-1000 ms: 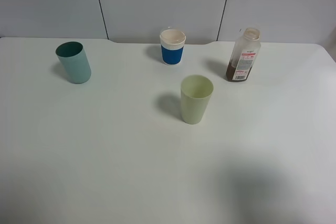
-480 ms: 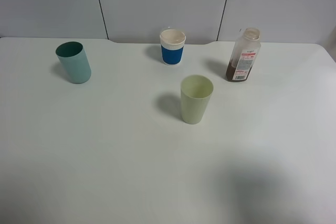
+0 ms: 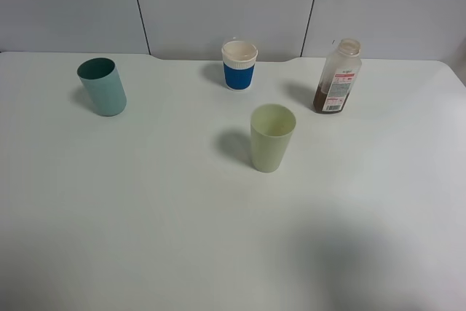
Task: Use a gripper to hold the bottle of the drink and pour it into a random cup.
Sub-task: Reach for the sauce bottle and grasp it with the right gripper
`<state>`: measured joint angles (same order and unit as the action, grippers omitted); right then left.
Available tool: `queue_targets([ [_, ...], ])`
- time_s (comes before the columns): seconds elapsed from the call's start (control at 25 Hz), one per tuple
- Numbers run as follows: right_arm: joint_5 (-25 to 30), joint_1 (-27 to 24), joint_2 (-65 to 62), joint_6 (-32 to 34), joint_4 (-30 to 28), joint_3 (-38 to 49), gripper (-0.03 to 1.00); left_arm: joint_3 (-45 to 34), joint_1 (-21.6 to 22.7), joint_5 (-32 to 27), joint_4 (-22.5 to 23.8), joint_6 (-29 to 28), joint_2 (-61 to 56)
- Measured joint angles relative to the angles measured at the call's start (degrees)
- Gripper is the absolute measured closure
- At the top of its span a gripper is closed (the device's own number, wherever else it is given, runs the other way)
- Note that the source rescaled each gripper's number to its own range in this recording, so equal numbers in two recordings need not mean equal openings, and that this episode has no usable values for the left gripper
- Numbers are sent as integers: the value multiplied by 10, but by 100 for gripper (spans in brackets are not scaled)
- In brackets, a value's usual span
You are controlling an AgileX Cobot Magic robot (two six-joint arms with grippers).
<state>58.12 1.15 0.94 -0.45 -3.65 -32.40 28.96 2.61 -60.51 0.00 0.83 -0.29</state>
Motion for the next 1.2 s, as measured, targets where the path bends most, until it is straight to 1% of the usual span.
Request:
queue_targets([
  [0.2, -3, 0, 72, -1, -23, -39, 55, 0, 0, 0, 0, 0, 0],
  [0.48, -45, 0, 190, -1, -25, -62, 55, 0, 0, 0, 0, 0, 0],
  [0.72, -113, 0, 292, -15, -20, -62, 55, 0, 0, 0, 0, 1, 0],
  [0.84, -161, 0, 333, -15, -4, -62, 55, 0, 0, 0, 0, 1, 0],
  [0.96, -211, 0, 370, -15, -1, -62, 55, 0, 0, 0, 0, 1, 0],
  [1.08, -246, 0, 403, -21, -1, -62, 55, 0, 0, 0, 0, 0, 0],
  [1.2, -267, 0, 433, -35, -1, -62, 55, 0, 0, 0, 0, 0, 0],
])
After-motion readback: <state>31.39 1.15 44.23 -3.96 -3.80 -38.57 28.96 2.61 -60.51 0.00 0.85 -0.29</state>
